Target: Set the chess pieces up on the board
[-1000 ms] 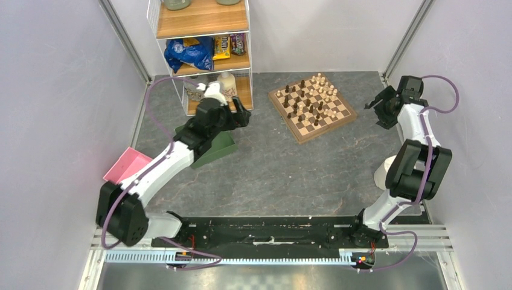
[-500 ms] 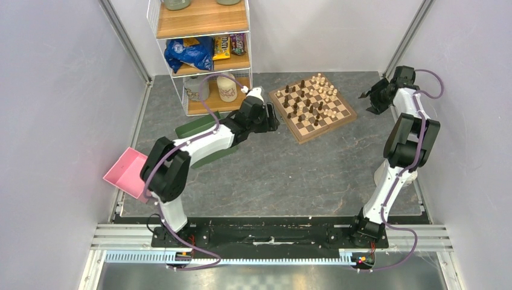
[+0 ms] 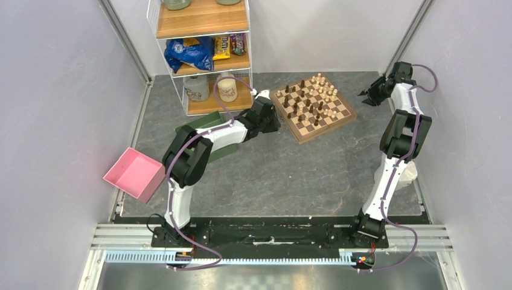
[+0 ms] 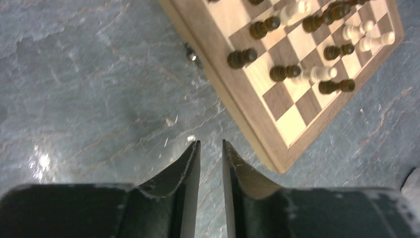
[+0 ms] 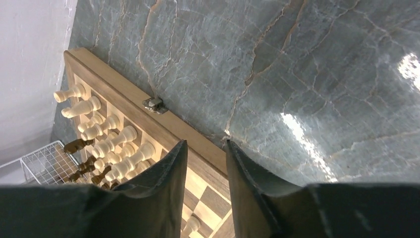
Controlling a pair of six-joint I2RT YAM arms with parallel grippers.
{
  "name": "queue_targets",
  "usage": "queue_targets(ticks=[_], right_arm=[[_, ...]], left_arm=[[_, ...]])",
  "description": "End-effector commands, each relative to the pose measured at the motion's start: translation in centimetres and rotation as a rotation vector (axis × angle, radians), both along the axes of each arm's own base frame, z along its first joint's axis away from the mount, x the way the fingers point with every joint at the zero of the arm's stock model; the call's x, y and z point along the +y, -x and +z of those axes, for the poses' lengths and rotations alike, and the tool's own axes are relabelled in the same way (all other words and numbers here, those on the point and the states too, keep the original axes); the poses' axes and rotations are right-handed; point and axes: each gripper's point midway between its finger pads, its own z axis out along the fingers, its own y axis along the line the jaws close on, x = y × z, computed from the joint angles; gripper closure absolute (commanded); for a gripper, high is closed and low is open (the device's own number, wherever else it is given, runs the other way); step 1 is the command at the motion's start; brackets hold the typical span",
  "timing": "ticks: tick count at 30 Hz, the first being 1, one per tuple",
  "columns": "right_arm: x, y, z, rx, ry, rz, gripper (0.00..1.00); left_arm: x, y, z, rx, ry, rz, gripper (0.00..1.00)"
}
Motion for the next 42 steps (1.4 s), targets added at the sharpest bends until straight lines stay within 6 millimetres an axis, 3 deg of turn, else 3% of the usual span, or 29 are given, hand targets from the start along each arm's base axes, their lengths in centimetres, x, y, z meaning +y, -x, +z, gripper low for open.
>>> queue_targets(ticks=[1, 6, 13, 25, 34, 42], right_arm=[[0.3, -0.9, -0.4, -0.008, -0.036, 0.034, 0.64], [1.0, -1.9, -1.5, -0.011, -0.073, 0.058, 0.77], [2.1, -3.3, -2.6, -0.019, -0.092, 0.087, 0.76], [5.5, -3.3, -5.2, 0.018, -0.146, 0.172, 0.72], [8.5, -1.6, -6.4, 0.074, -0.166, 0.258, 0.68], [10.1, 0.8, -7.0, 0.13, -0.156, 0.307, 0.66]], left_arm=[[-1.4, -2.6, 1.6, -0.052, 0.044, 0.02, 0.77], [-0.5, -4.4, 0.0, -0.016, 0.062, 0.056, 0.95], [0.5, -6.1, -2.2, 0.031, 0.047, 0.064, 0.98], [-1.5, -7.3, -3.3, 0.045, 0.072, -0.01, 0.98], [-2.3, -6.1, -4.2, 0.086, 0.12, -0.044, 0.98], [-2.9, -3.4, -4.3, 0.099, 0.178, -0.071, 0.98]])
